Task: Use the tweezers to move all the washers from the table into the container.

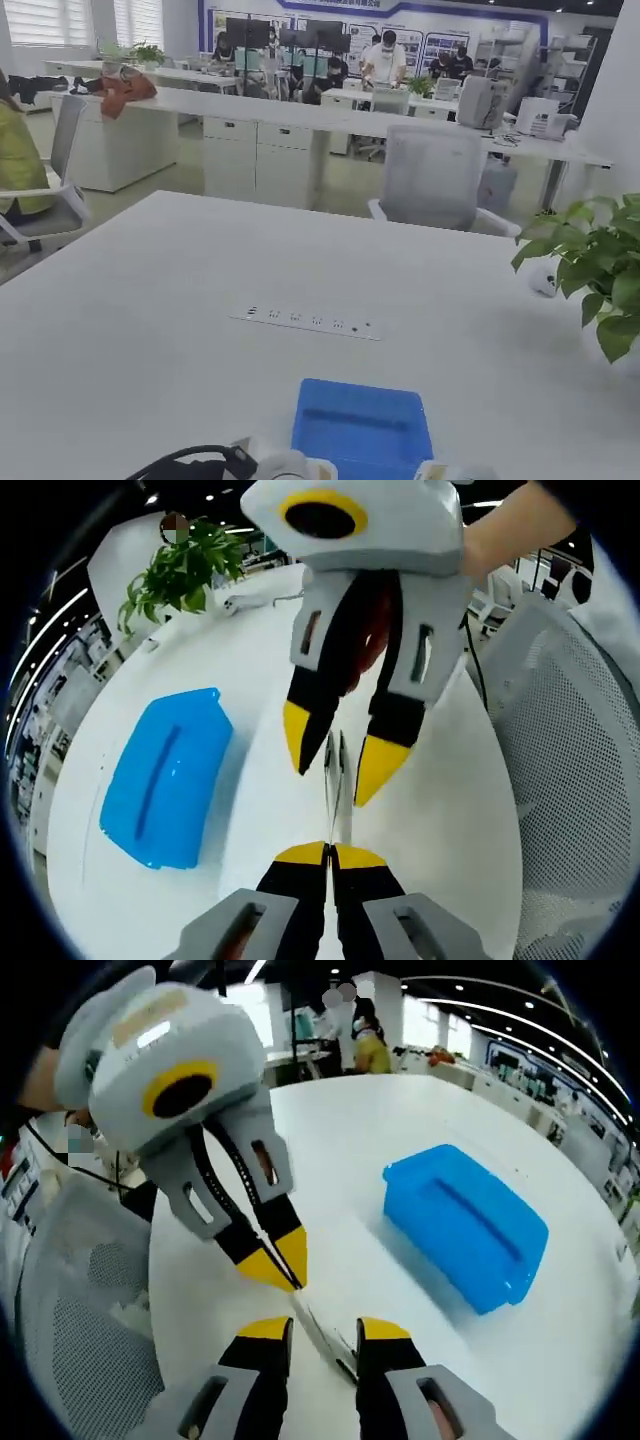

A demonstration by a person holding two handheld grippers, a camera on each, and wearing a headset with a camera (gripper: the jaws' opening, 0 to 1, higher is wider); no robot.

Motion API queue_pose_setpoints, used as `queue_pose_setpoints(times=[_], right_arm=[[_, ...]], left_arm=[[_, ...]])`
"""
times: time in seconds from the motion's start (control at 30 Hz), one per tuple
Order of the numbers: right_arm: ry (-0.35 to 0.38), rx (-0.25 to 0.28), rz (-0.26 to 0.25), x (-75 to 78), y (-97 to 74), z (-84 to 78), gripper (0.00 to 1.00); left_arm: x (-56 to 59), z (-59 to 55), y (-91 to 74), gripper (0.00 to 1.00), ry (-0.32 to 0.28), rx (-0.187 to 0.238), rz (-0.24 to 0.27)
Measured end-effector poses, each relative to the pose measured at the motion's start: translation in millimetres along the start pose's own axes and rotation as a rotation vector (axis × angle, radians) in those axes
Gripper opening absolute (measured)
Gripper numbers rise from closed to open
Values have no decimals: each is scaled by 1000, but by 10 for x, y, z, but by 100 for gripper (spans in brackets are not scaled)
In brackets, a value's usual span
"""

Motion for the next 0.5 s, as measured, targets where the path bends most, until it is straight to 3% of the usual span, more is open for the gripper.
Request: queue_pose_setpoints(times=[0.13,0.2,0.33,0.43,0.5], right_arm=[[65,56,-8,-95,-272,-61,32],[155,54,12,-130,-374,-134,45],[216,130,-73,-136,-589,-229,53],[343,170,-112,-163,-756,-338,65],[375,189,-139,-163,-832,-391,69]], left_arm=[[-18,-64,45,0,-10,-24,-3],[-18,-94,57,0,-37,-35,-1],[-14,-118,56,0,-37,-51,13],[-22,-126,43,0,-31,-78,26],[-14,-129,44,0,-81,-95,34]])
Point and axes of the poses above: the centre of the closed fingertips' face, and the gripper's own axes: y roughly forward along the fingers, x roughly to its right, z roughly out of its top, the point moved 10 cm from there along -y, roughly backward along the fingers, and after that the axes turned 15 degrees about y, right-handed, at the moved point
